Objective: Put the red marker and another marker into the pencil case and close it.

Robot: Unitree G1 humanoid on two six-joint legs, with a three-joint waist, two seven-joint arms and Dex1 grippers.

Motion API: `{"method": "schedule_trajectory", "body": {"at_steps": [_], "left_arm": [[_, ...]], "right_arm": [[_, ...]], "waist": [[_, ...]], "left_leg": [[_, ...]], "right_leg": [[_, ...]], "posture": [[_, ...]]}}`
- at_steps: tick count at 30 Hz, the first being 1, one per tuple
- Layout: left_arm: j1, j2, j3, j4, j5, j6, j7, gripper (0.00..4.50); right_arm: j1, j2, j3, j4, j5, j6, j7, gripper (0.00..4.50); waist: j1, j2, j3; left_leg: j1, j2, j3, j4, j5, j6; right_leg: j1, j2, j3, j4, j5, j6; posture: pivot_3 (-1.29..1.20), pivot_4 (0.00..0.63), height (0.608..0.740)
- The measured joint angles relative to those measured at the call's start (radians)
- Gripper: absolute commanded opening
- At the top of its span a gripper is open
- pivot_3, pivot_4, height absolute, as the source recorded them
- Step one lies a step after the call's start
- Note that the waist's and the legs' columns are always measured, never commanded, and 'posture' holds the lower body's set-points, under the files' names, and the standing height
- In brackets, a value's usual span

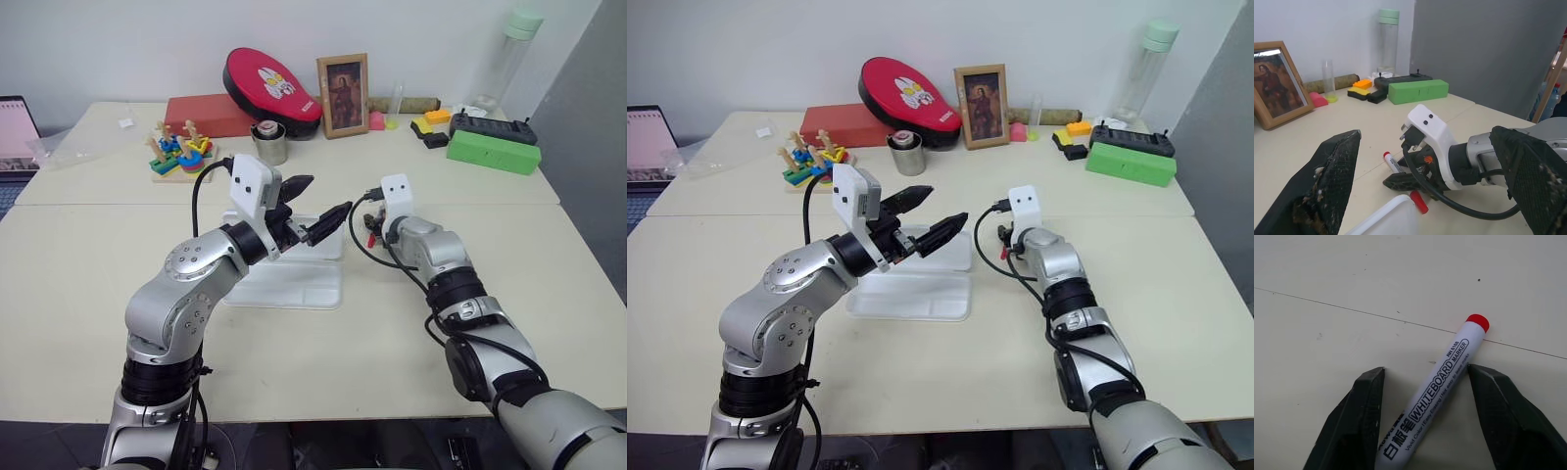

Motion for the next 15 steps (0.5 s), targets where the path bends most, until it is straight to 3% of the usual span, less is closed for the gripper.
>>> {"method": "schedule_trajectory", "body": {"at_steps": [6,15], "left_arm": [[0.0,0.0,0.0,-0.002,0.008,0.0,0.007,4.5],[-0.022,-0.006,0.003,0.058,0.105,-0.04,0.07,4.5]], "right_arm": [[-0.01,0.013,-0.01,0.026,0.006,-0.02,0.003,0.33],[-0.011,0.014,-0.047,0.039,0.037,-0.034,-0.011,0.28]], "waist": [[-0.004,0.0,0.0],[-0.004,0.0,0.0]], "left_leg": [[0.0,0.0,0.0,0.0,0.0,0.0],[0.0,0.0,0.0,0.001,0.0,0.001]], "right_leg": [[0.001,0.0,0.0,0.0,0.0,0.0],[0.001,0.0,0.0,0.0,0.001,0.0]], "posture": [[0.0,0.15,0.74],[0.0,0.15,0.74]]}}
